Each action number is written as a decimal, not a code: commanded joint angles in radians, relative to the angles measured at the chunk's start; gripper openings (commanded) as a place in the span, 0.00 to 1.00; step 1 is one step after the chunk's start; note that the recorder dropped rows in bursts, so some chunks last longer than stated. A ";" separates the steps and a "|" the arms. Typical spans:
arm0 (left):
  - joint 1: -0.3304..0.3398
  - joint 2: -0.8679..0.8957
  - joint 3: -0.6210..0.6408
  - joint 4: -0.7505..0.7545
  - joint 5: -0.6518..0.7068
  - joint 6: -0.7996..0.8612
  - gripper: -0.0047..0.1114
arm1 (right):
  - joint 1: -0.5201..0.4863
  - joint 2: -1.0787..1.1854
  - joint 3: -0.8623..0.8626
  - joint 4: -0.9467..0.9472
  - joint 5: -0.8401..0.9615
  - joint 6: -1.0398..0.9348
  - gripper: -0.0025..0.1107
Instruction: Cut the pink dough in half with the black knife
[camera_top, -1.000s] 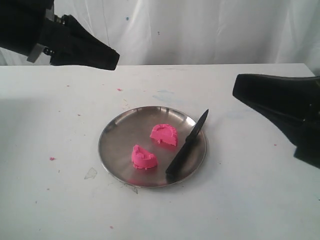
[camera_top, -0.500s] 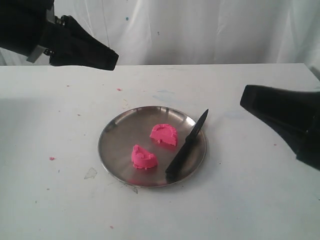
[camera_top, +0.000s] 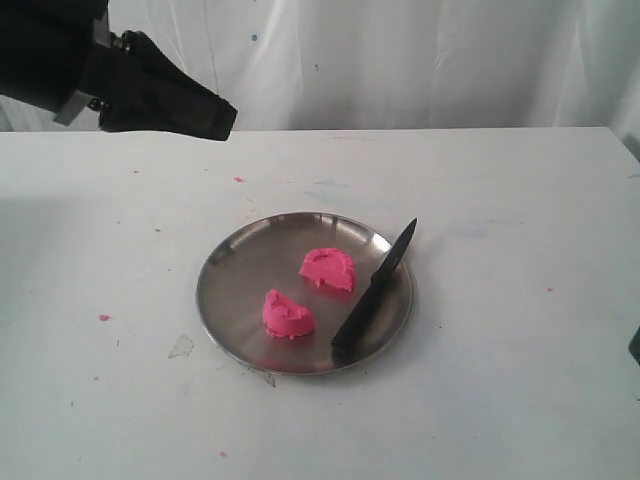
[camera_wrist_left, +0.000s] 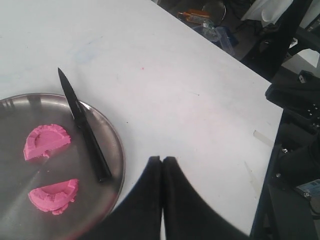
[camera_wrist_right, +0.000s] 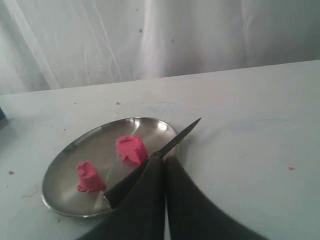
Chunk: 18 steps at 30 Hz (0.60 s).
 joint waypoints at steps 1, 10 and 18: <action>-0.001 -0.011 0.006 -0.007 0.008 -0.001 0.04 | -0.038 -0.084 0.051 -0.020 0.008 0.006 0.02; -0.001 -0.011 0.006 -0.007 0.008 -0.001 0.04 | -0.046 -0.115 0.070 -0.018 0.028 0.008 0.02; -0.001 -0.011 0.006 -0.007 0.008 -0.001 0.04 | -0.046 -0.115 0.070 -0.005 0.028 0.008 0.02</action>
